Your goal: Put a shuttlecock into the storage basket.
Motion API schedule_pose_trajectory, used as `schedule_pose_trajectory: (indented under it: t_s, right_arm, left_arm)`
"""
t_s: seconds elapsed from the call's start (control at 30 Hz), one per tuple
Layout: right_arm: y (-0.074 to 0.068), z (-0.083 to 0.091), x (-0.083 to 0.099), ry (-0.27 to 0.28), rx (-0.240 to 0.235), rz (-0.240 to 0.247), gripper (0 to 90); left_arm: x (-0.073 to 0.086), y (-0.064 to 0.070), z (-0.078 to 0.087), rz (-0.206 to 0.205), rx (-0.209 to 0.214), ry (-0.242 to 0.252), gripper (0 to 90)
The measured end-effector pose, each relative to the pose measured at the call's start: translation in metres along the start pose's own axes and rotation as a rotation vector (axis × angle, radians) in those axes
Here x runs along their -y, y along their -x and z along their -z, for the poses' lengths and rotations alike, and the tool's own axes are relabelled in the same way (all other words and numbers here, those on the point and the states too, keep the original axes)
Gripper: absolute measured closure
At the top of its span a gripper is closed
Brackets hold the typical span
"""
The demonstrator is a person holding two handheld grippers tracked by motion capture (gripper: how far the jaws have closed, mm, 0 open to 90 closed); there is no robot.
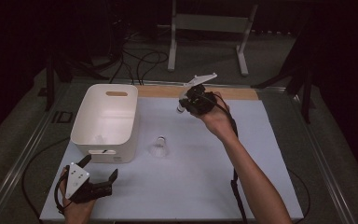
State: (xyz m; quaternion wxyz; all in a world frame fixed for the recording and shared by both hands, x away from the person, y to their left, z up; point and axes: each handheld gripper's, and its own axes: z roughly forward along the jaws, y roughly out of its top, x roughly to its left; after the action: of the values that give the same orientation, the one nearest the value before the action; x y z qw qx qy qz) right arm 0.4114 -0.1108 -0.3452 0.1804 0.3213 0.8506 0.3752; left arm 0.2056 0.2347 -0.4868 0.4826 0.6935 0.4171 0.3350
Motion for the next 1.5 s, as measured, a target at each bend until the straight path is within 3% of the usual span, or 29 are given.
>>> schedule_pose_trajectory:
  t_s: [1.5]
  right_arm:
    - [-0.020, 0.003, -0.022, 0.037, -0.023, 0.039, 89.8]
  left_arm:
    - [0.000, 0.001, 0.000, 0.002, 0.000, 0.004, 0.0]
